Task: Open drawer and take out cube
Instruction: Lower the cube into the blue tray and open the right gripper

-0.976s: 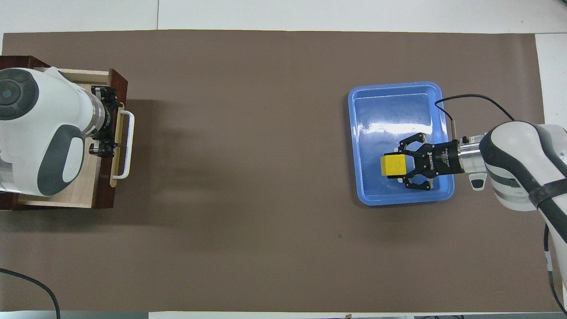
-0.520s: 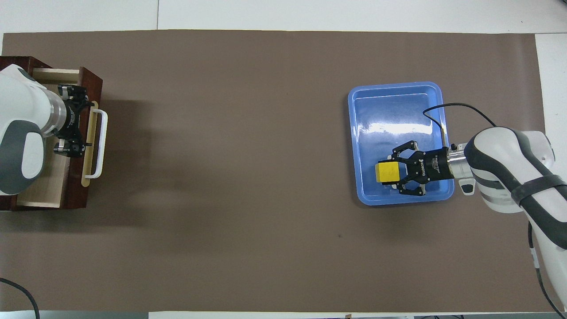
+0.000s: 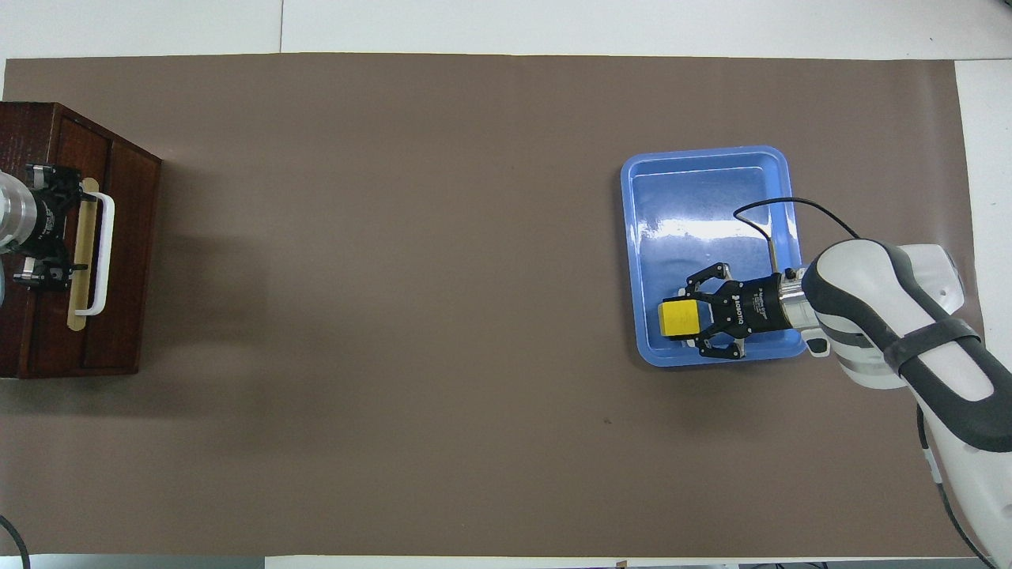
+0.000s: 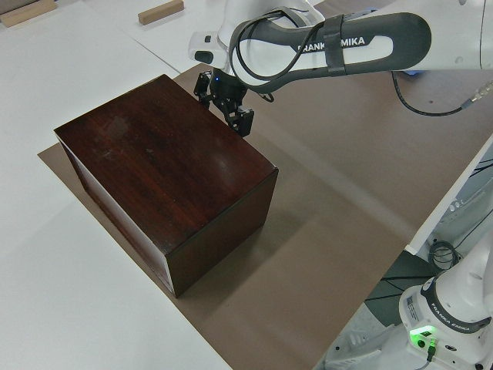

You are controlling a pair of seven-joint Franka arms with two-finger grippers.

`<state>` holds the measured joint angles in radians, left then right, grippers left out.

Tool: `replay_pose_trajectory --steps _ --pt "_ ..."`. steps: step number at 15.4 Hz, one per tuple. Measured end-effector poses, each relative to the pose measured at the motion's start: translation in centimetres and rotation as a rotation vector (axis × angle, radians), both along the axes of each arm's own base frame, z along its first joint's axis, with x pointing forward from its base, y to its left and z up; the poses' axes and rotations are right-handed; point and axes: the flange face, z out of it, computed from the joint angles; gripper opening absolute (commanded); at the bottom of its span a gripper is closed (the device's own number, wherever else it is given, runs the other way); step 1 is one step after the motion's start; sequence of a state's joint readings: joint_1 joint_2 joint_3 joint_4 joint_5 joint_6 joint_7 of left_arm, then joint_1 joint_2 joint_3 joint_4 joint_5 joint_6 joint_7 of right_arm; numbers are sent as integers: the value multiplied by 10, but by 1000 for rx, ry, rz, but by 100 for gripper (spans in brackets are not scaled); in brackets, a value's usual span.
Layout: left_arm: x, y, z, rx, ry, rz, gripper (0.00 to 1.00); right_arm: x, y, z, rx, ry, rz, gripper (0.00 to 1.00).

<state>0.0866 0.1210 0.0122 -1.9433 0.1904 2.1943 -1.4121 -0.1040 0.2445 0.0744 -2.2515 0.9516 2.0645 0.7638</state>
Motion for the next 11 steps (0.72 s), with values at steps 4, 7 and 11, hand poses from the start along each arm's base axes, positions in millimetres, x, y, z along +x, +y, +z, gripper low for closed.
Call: replay_pose_trajectory --steps 4,7,11 --pt "1 -16 1 1 8 -37 100 -5 13 -5 7 -12 17 0" --pt "1 -40 16 3 69 -191 100 -5 17 -4 -2 -21 21 0" --pt "-13 -83 66 -42 176 -564 100 -5 16 -4 0 -20 16 26"
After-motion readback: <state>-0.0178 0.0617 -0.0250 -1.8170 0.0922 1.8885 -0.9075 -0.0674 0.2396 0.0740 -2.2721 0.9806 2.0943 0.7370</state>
